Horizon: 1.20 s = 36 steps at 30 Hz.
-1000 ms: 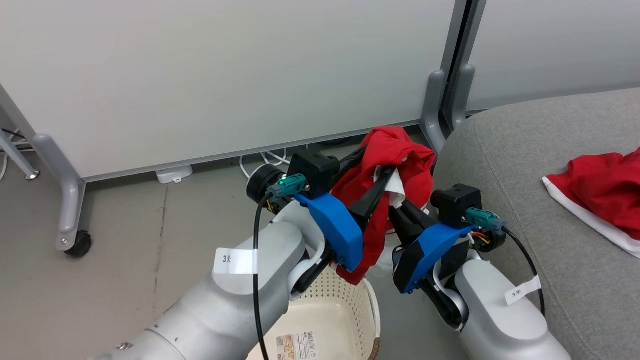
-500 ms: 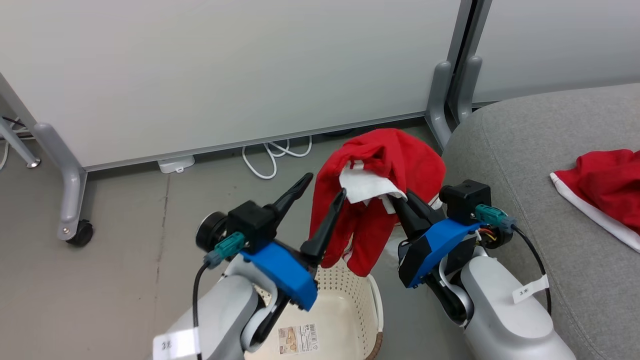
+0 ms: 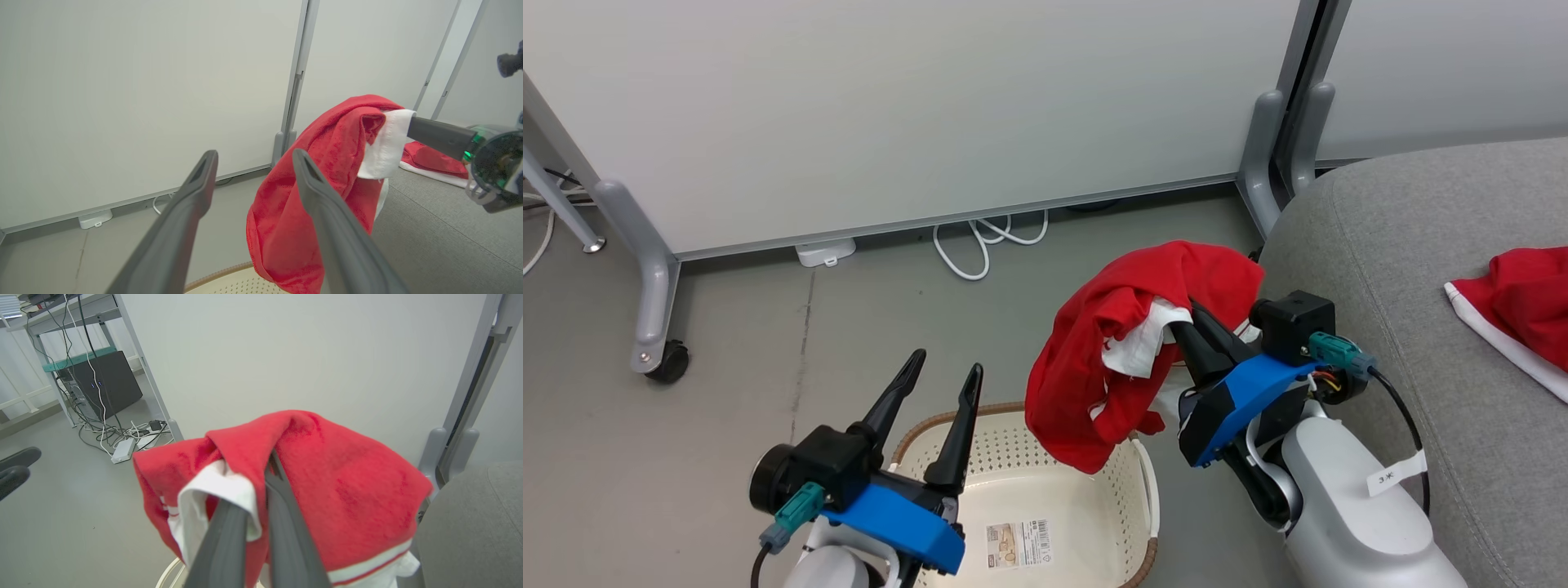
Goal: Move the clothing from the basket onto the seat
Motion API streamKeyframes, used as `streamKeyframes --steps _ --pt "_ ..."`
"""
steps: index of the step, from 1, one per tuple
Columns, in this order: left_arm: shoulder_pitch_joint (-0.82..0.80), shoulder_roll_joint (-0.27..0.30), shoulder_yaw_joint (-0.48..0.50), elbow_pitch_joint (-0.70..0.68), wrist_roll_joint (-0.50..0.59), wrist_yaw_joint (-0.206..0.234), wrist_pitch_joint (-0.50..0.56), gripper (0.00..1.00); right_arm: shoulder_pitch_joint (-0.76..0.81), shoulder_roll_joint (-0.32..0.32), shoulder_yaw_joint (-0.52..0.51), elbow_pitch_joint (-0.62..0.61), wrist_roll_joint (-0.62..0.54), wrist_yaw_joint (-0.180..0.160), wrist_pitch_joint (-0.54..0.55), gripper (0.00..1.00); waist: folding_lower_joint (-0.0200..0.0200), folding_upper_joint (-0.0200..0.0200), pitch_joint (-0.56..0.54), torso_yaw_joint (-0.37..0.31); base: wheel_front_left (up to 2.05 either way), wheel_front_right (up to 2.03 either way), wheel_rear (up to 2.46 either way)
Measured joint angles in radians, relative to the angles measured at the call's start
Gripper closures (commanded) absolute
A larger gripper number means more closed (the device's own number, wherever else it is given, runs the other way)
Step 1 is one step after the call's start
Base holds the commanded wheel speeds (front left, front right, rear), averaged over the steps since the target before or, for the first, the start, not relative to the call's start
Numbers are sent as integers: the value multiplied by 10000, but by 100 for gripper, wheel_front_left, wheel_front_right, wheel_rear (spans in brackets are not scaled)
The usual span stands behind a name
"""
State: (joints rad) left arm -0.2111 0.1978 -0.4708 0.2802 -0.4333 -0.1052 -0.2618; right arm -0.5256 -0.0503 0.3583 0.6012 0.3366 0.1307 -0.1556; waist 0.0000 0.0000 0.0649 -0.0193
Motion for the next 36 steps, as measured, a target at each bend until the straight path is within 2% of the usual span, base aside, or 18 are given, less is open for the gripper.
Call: streamKeyframes --steps 12,22,29,36 --pt "759 -418 1212 -138 767 -192 0 0 81 0 -146 -102 -31 0 48 100 0 0 33 33 0 0 0" --pt "861 -485 1266 -209 865 -207 2 0 179 0 -203 -155 -29 0 63 100 0 0 68 -184 0 0 0" --pt "858 -428 1290 -284 828 -209 2 0 174 0 -163 -196 12 -2 54 100 0 0 153 -602 0 0 0" --pt "837 -366 1287 -357 826 -245 0 0 169 0 -84 -178 100 0 -31 100 0 0 272 -1592 0 0 0"
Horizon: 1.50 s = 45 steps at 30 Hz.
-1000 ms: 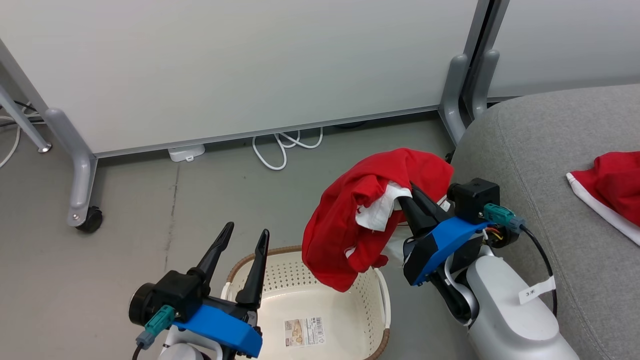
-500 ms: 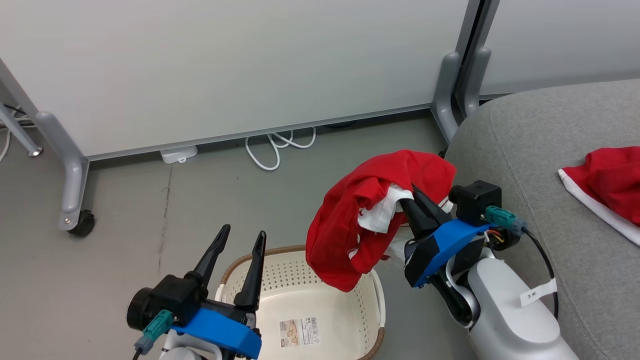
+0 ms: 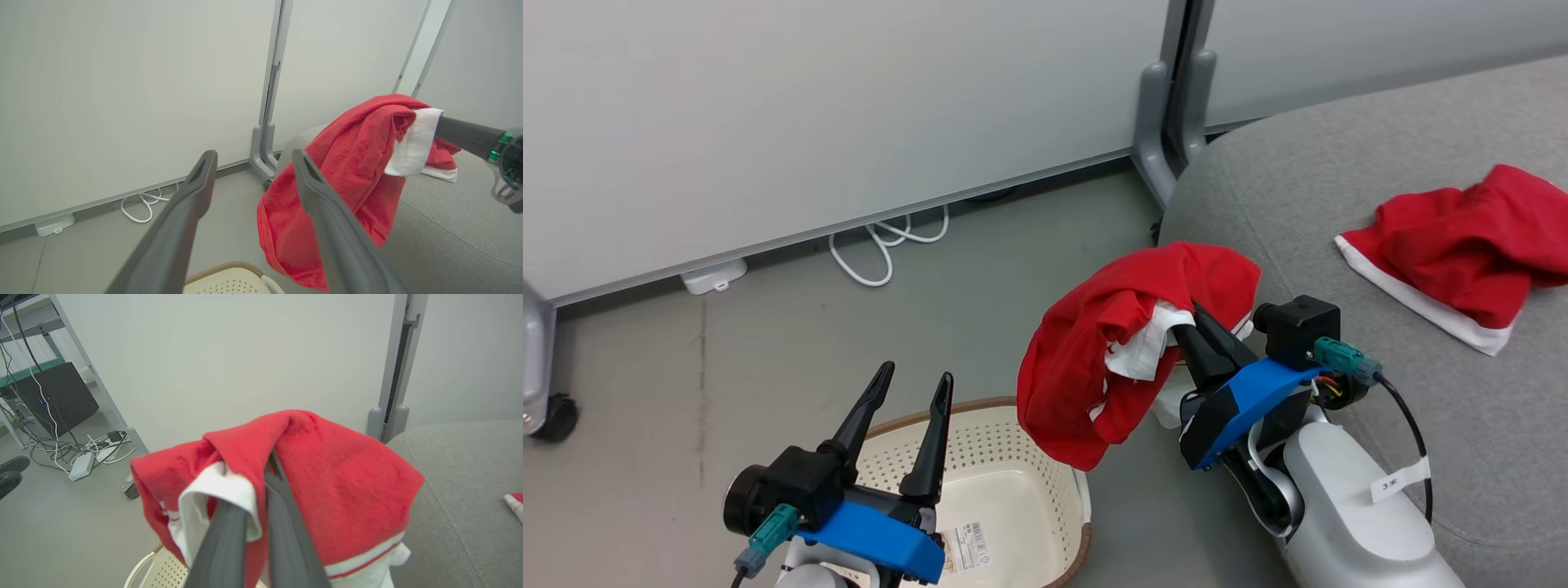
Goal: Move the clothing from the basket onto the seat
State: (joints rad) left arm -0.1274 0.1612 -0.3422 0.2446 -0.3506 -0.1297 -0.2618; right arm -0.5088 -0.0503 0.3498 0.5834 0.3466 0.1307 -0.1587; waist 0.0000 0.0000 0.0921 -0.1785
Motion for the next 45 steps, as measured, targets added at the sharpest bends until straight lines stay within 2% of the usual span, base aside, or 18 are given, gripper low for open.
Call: streamKeyframes --steps 15,23,29,36,40,45 --pt "-31 207 42 -42 44 -2 0 0 77 -2 67 40 259 -2 -186 100 0 0 179 -2302 0 0 0" --pt "-38 217 -75 8 15 -2 0 0 231 -2 -31 107 259 -2 -228 100 0 0 133 -3081 0 0 0" --pt "-35 217 -102 8 15 -2 0 0 265 -2 -73 102 259 -2 -230 100 0 0 75 -3309 0 0 0" --pt "-120 211 -288 -8 50 -2 0 0 204 -2 -422 130 140 0 -222 100 0 0 286 -3196 0 0 0" --pt "-256 263 -355 -54 54 -2 0 0 -167 -2 -811 190 -35 0 -190 100 0 0 546 -3031 0 0 0" --pt "-436 491 -309 -194 98 -2 0 0 -1052 -2 -1772 198 -228 0 -198 100 1 0 988 -2899 0 0 0"
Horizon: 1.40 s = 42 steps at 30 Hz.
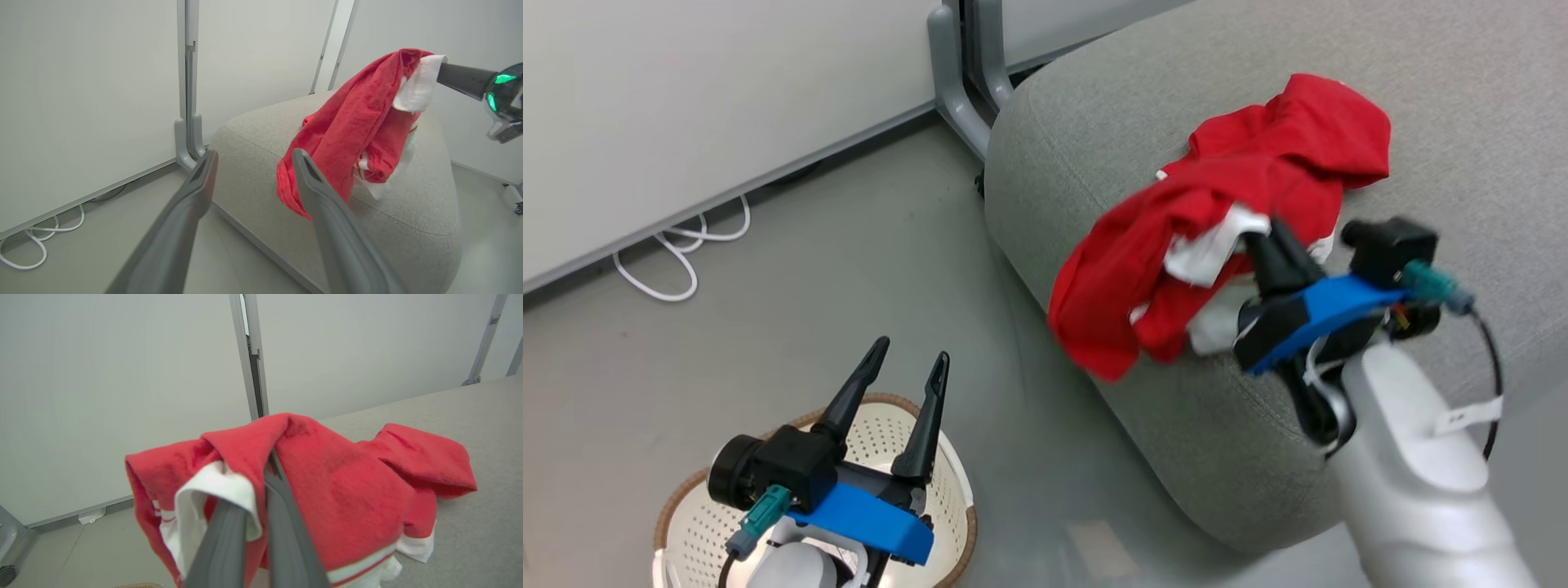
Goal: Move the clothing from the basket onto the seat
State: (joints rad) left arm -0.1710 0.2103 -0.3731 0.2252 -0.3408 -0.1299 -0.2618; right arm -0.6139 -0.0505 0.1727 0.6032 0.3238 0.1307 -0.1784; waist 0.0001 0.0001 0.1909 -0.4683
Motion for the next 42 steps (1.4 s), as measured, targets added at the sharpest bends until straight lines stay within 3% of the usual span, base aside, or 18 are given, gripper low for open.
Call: streamKeyframes --steps 5,16,23,30,42 --pt "-333 199 -140 -113 100 0 0 0 -1288 -201 -1129 -84 -372 0 117 100 1 -1 548 115 0 0 0" --pt "-1304 677 -669 -667 259 0 0 0 -3759 -2042 -3267 -186 -487 0 477 100 1 -1 1918 537 0 0 0" --pt "-1802 1233 -581 -1415 520 0 0 0 -4468 -3143 -5390 184 -650 0 167 100 2 -1 3176 999 0 0 0" --pt "-2012 1532 -466 -2301 713 21 0 0 -4089 -3219 -6704 1356 -1078 0 -184 100 2 -1 4261 1495 0 0 0" --pt "-2028 1645 -314 -2872 813 278 0 0 -3573 -3193 -7089 3016 -2435 0 -736 100 1 -1 5073 2230 0 0 0"
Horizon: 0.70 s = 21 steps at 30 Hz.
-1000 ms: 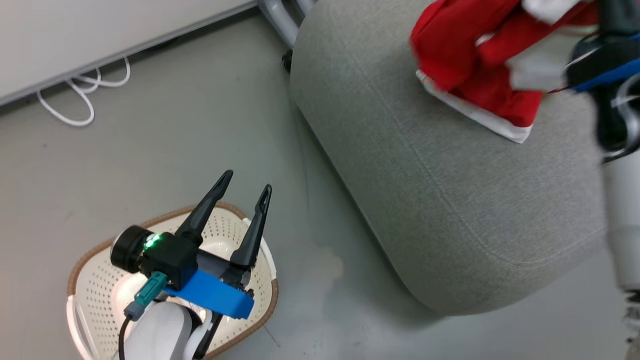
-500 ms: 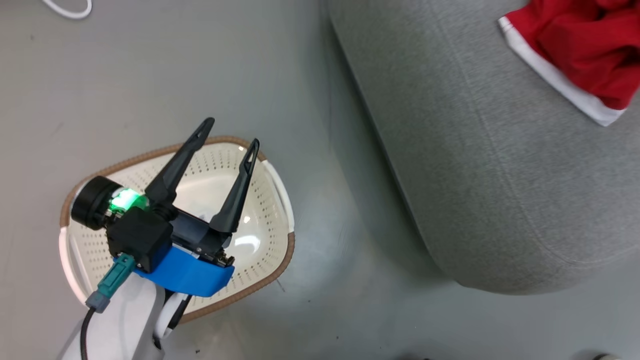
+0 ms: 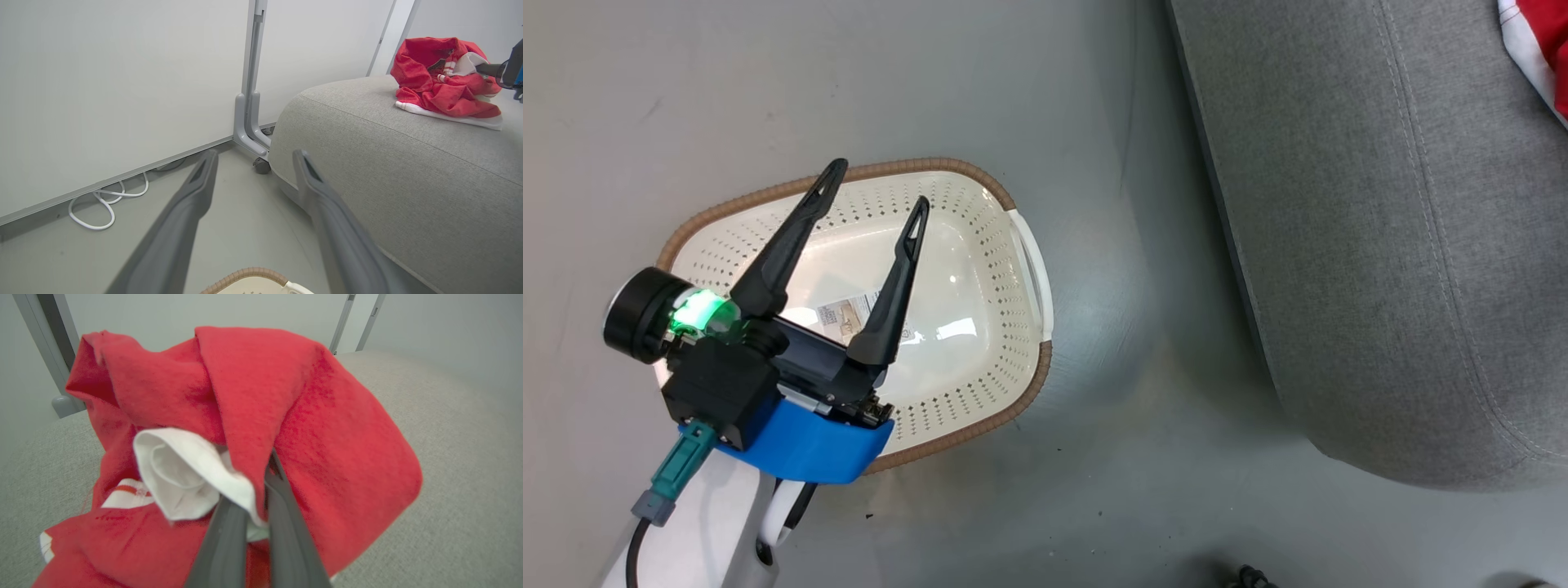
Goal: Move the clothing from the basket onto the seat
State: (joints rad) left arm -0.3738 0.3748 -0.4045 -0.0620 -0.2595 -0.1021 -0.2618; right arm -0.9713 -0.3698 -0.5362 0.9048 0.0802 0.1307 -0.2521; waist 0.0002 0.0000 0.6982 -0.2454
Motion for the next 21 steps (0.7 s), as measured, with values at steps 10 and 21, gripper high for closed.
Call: streamKeyframes --steps 10,21 --pt "104 -151 29 -33 -27 35 0 0 -177 -75 -167 483 -399 0 -77 0 -1 0 -296 53 0 0 0" --pt "196 -562 171 161 -86 -12 0 0 256 40 82 234 48 0 -94 0 -1 0 -808 202 0 0 0"
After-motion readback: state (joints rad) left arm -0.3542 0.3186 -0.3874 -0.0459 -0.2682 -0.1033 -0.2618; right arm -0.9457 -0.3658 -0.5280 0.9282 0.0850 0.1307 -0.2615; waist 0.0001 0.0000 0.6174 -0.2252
